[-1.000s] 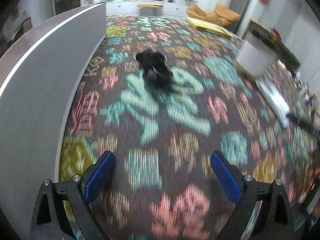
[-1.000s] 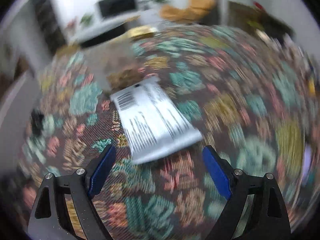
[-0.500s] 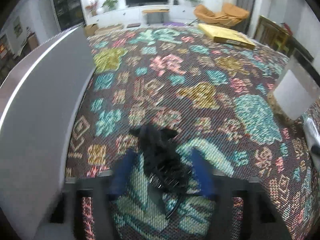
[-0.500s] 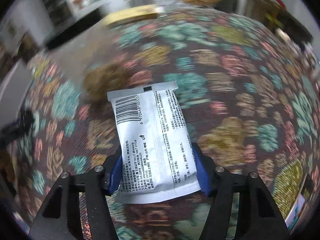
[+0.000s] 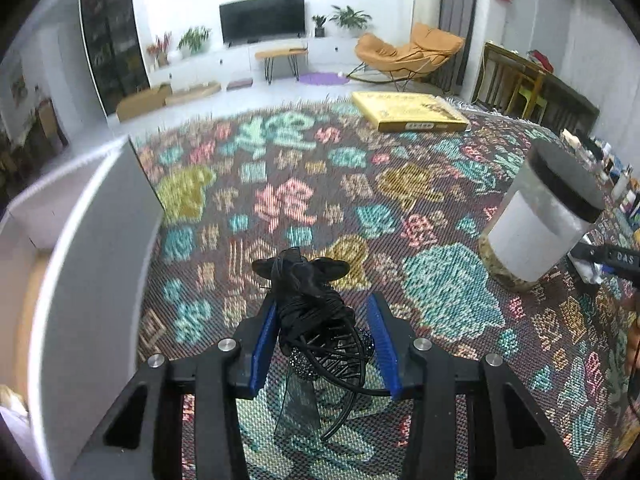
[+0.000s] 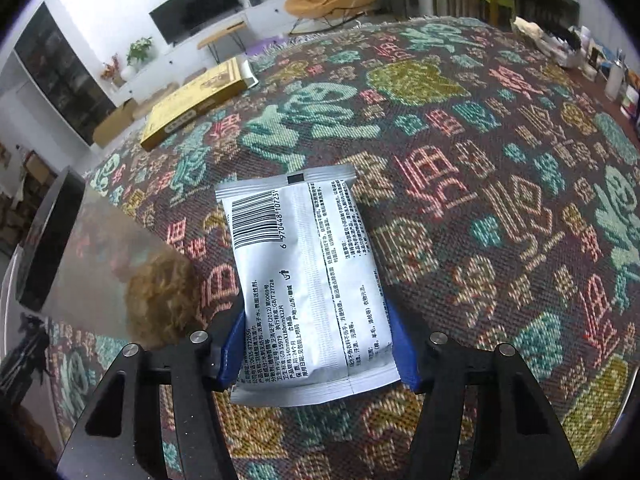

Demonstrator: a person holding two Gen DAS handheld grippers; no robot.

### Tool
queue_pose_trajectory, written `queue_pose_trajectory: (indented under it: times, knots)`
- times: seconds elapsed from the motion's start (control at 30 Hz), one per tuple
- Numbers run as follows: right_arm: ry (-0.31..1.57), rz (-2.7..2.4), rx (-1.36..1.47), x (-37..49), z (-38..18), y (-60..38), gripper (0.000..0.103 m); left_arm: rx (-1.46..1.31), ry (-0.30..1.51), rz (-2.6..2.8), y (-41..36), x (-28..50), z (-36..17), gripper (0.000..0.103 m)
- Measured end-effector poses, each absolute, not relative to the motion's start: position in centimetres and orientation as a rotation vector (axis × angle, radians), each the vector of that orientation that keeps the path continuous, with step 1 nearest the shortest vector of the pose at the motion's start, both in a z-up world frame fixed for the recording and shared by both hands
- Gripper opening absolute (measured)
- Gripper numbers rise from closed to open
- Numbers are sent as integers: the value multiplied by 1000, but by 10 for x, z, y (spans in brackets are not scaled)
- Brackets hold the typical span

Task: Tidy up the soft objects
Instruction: 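Carry both items over the white box and open both tools to drop them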

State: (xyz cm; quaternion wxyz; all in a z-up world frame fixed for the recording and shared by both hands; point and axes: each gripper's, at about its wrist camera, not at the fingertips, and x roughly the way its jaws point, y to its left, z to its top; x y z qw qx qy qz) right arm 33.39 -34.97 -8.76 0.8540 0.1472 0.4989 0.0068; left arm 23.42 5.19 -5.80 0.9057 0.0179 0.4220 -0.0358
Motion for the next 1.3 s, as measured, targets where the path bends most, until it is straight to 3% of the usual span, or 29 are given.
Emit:
queue_pose_trajectory:
  times: [0.6, 0.8, 1.0, 1.07, 1.13, 1.3]
  knots:
    - [883, 87, 412, 335, 9, -352, 64, 83, 829, -74, 45, 219, -31, 44]
    - [836, 372, 329, 304, 80, -231, 64, -133, 832, -163, 108, 180, 12, 44]
    - [892, 735, 309, 257, 108, -58, 64, -89, 809, 28, 225, 110, 52, 45]
    - [923, 811, 273, 240, 104, 0, 67, -33, 836, 145, 259, 85, 48, 55]
    - [935, 847, 205, 222, 96, 51, 79, -13, 849, 242, 285, 63, 42, 94]
    - [1010, 889, 158, 193, 67, 93, 81, -27, 815, 360, 316, 13, 36, 96]
